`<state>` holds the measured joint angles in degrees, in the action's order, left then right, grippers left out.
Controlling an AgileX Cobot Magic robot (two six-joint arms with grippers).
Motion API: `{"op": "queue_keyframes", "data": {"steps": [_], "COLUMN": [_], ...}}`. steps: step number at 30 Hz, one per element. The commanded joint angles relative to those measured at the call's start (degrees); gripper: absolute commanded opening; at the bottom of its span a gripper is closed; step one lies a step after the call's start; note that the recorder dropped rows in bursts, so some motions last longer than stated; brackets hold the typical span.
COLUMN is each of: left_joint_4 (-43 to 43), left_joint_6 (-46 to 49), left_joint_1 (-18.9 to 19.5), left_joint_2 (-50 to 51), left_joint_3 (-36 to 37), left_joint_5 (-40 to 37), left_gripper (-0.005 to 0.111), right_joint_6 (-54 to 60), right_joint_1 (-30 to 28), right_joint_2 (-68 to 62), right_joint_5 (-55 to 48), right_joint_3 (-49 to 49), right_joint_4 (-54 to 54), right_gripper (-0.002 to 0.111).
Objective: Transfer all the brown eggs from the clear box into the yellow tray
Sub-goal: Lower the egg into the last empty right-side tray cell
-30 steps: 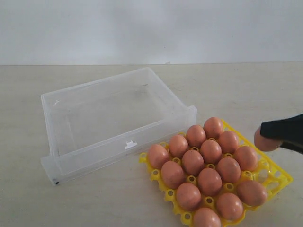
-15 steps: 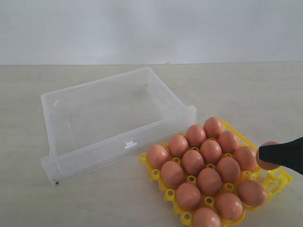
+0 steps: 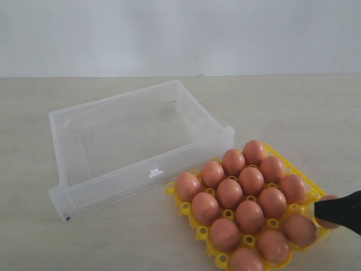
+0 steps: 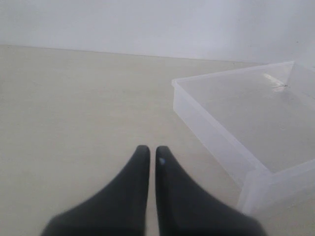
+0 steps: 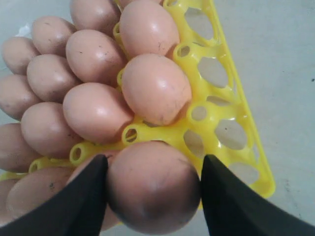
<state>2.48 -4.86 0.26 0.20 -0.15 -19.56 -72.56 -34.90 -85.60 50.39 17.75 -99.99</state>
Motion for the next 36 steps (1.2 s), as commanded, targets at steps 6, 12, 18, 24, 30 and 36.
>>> {"op": "queue_keyframes", "data": {"steps": [6,12,18,24,30,36], "left_joint_4": [-0.1,-0.1,-0.1,-0.1,-0.1,-0.1], "left_joint_6": [-0.1,-0.1,-0.1,-0.1,-0.1,-0.1], "left_joint_1": [0.2,0.2,0.2,0.2,0.2,0.2], "left_joint_2": [-0.2,-0.2,-0.2,-0.2,-0.2,-0.2], "left_joint_3": [0.1,0.1,0.1,0.1,0.1,0.1], "left_joint_5": [0.3,0.3,0.3,0.3,0.3,0.3], "left_gripper": [0.004,0.004,0.004,0.004,0.004,0.004], "right_joint_6": [1.0,2.5,8.3,8.2,11.1,11.7], "right_joint_1": [0.0,0.0,0.0,0.0,0.0,0.0], "right_joint_2": [0.3,0.4,0.4,-0.3,-5.1,-5.9], "right_joint_5": [0.8,2.3,1.9,0.7,0.8,1.8], "right_joint_3": [-0.5,-0.5,-0.5,-0.5,-0.5,-0.5], "right_joint_4": [0.7,3.7,8.2,8.4,9.7,11.3], "right_gripper": [0.0,0.0,0.0,0.0,0.0,0.0]}}
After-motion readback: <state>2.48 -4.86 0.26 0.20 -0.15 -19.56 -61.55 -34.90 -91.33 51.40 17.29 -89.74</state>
